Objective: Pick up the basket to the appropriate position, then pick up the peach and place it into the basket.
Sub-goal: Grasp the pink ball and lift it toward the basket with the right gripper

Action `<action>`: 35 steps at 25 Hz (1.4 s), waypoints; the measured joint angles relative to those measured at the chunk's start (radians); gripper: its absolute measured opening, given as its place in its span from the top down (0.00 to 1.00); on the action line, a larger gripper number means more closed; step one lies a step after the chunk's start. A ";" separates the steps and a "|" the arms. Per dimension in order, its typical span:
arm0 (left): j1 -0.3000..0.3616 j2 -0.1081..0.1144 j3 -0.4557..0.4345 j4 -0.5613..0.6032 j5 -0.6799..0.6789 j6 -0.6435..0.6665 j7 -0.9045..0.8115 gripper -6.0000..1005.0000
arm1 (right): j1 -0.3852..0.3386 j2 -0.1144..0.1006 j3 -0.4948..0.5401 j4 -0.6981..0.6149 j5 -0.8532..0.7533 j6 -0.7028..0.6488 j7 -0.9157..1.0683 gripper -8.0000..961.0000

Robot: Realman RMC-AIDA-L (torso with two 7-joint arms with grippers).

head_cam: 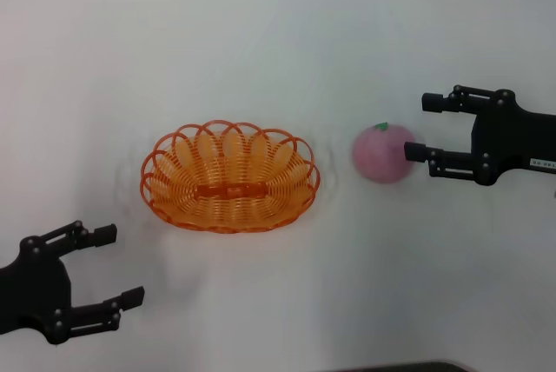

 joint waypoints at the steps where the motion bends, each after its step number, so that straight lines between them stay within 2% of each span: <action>1: 0.000 -0.001 0.000 -0.002 0.005 -0.004 0.003 0.16 | -0.001 0.000 -0.001 0.001 -0.002 0.000 0.000 0.21; 9: -0.006 0.000 -0.008 -0.037 0.012 -0.021 0.009 0.14 | -0.003 -0.003 0.002 0.005 -0.023 -0.011 0.032 0.21; 13: -0.004 0.001 -0.009 -0.037 0.008 -0.017 0.009 0.14 | 0.003 -0.018 0.004 0.000 -0.023 -0.040 0.123 0.20; 18: -0.002 0.000 -0.009 -0.038 0.007 -0.016 0.009 0.14 | 0.031 -0.048 0.012 -0.045 -0.030 -0.060 0.419 0.19; 21: -0.001 0.001 -0.010 -0.038 0.007 -0.015 0.010 0.14 | 0.053 -0.061 0.010 -0.051 -0.047 -0.075 0.503 0.18; 28: 0.000 0.000 -0.010 -0.038 0.011 -0.007 0.010 0.14 | 0.103 -0.066 0.007 -0.107 -0.144 -0.087 0.613 0.15; 33: 0.002 -0.001 -0.010 -0.038 0.008 0.000 0.010 0.14 | 0.158 -0.057 0.006 -0.159 -0.242 -0.085 0.666 0.01; 35: 0.002 -0.002 -0.010 -0.039 0.007 0.000 0.010 0.14 | 0.175 -0.051 0.005 -0.188 -0.273 -0.085 0.683 0.01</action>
